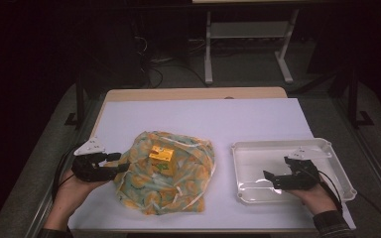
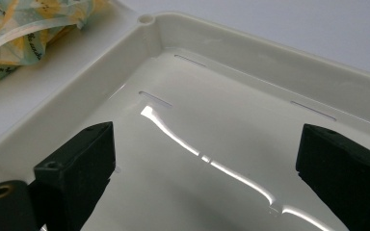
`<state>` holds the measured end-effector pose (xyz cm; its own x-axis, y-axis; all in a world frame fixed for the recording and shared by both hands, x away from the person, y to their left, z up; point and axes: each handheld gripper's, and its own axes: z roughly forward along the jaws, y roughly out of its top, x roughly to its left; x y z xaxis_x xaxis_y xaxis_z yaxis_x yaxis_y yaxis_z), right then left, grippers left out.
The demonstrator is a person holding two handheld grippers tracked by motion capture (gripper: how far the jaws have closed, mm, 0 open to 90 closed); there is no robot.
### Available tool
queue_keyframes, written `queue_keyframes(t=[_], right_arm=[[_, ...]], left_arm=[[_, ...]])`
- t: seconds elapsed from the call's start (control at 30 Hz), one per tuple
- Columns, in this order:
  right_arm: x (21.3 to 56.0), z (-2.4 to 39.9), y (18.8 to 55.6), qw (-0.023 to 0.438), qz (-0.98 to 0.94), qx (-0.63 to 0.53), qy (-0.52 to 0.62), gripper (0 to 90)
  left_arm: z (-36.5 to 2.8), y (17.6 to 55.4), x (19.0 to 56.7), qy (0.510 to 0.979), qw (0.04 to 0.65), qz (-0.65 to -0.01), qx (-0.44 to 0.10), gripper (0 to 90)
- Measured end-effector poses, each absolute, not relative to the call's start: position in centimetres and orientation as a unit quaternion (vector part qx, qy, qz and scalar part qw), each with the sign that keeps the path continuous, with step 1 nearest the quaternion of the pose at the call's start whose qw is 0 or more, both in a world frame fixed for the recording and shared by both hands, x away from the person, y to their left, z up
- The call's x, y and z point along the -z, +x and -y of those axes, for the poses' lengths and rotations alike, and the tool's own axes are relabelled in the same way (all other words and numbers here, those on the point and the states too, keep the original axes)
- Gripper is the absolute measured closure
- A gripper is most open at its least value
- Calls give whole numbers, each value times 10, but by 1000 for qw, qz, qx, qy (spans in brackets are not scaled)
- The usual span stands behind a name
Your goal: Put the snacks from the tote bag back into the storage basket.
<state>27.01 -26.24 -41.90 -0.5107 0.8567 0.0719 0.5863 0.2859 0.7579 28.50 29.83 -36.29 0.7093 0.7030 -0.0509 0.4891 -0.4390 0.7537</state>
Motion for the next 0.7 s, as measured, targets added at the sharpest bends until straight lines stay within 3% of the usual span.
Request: queue_keyframes(t=[0.53, 0.7], right_arm=[[419, 262, 270, 175, -783, -380, 460, 61], [419, 262, 270, 175, -782, -381, 461, 61]], left_arm=[[-270, 304, 364, 852, 389, -335, -105, 895], [-265, 309, 366, 857, 381, -331, -103, 897]])
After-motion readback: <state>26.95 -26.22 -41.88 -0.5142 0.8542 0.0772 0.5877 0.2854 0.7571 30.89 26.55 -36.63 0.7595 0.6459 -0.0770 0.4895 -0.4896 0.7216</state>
